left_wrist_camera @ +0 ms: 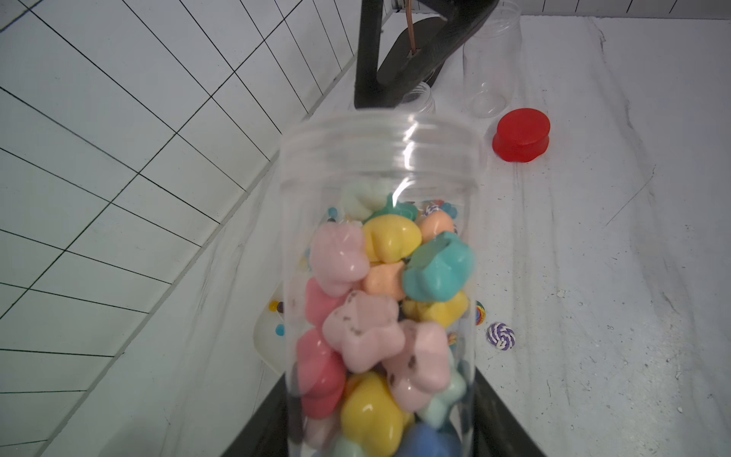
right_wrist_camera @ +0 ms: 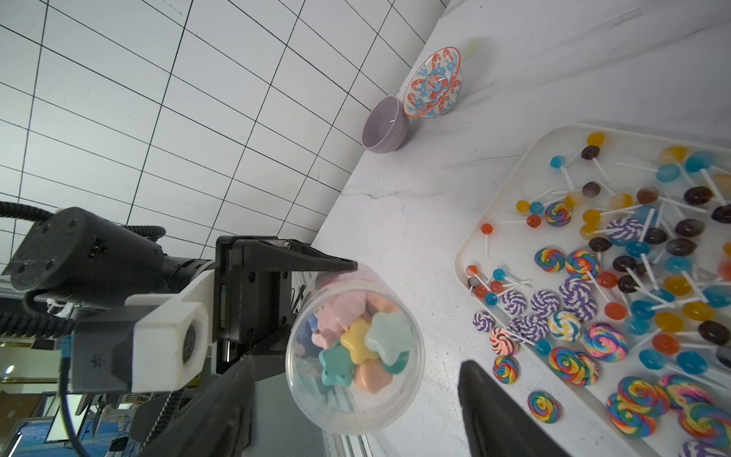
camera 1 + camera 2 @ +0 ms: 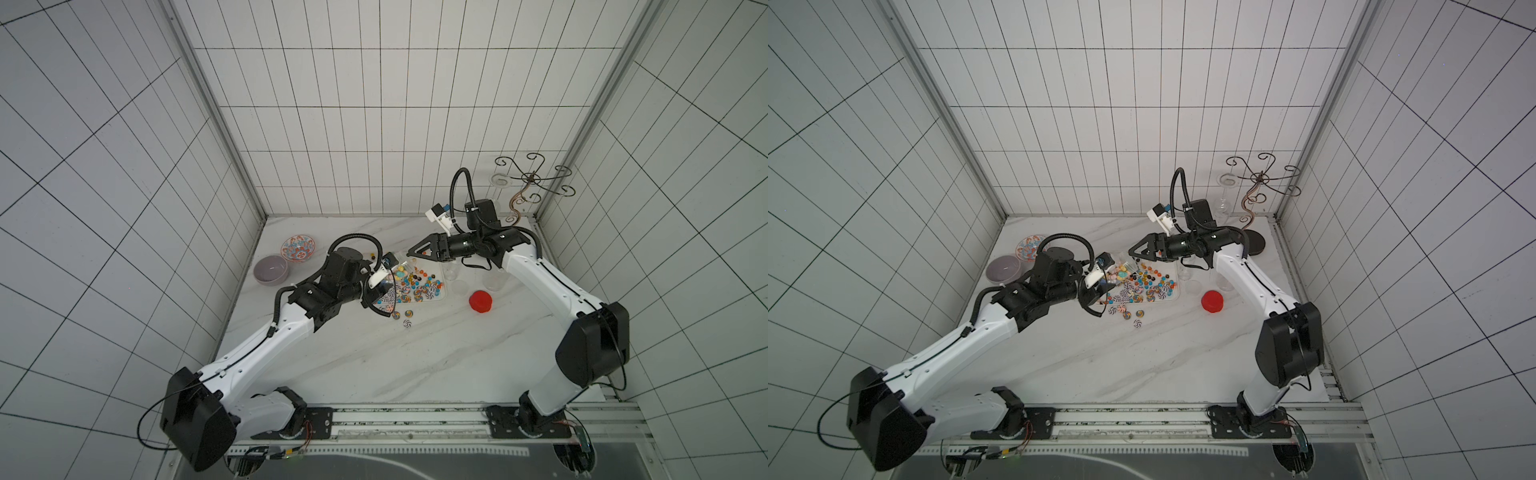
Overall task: Pour the candies out of the jar
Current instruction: Unscrew the lid from the jar.
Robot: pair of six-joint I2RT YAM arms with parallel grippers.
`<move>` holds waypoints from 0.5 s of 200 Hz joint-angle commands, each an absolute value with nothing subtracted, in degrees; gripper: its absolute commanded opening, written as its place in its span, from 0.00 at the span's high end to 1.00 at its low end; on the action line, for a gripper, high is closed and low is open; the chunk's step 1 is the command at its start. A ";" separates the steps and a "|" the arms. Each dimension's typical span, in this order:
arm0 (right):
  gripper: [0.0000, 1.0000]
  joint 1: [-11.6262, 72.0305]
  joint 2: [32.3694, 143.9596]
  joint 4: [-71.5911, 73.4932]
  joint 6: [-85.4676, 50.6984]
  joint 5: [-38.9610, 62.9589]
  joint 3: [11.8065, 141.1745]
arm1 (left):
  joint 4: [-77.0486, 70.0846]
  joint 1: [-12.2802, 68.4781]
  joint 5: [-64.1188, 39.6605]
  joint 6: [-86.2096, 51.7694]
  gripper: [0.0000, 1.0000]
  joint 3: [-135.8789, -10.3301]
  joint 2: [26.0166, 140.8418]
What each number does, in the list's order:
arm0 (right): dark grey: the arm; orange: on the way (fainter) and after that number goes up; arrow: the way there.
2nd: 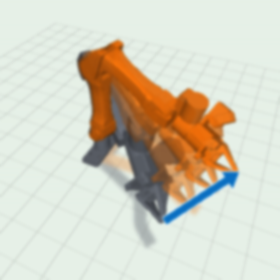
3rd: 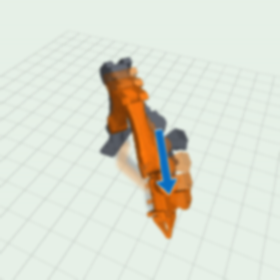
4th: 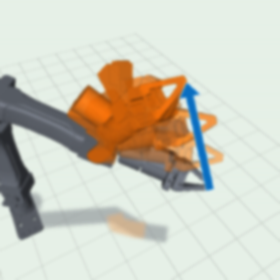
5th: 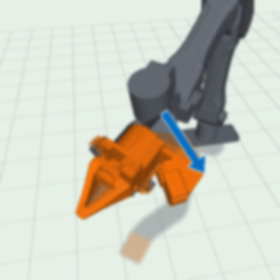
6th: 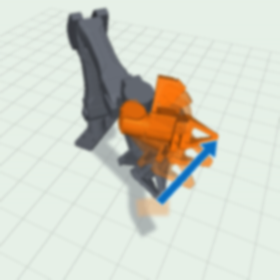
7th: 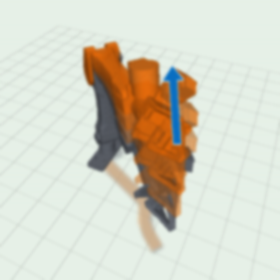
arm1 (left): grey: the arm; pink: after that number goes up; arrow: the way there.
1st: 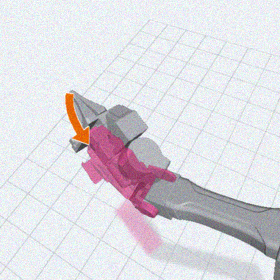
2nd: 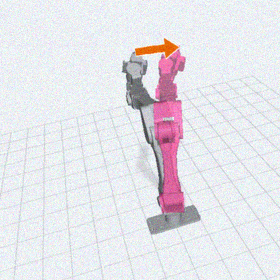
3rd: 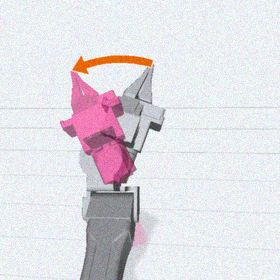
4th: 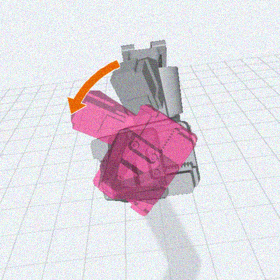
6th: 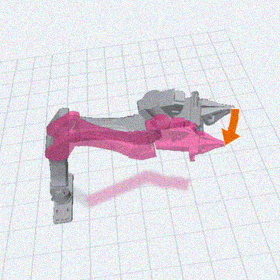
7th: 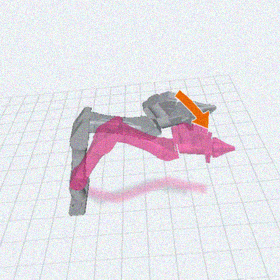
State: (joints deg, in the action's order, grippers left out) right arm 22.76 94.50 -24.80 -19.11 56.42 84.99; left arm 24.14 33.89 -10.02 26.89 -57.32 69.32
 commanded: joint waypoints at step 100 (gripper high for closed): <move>0.18 25.17 97.14 -28.19 -16.88 57.78 85.78 | 19.60 33.44 -12.26 26.34 0.74 -58.97 68.02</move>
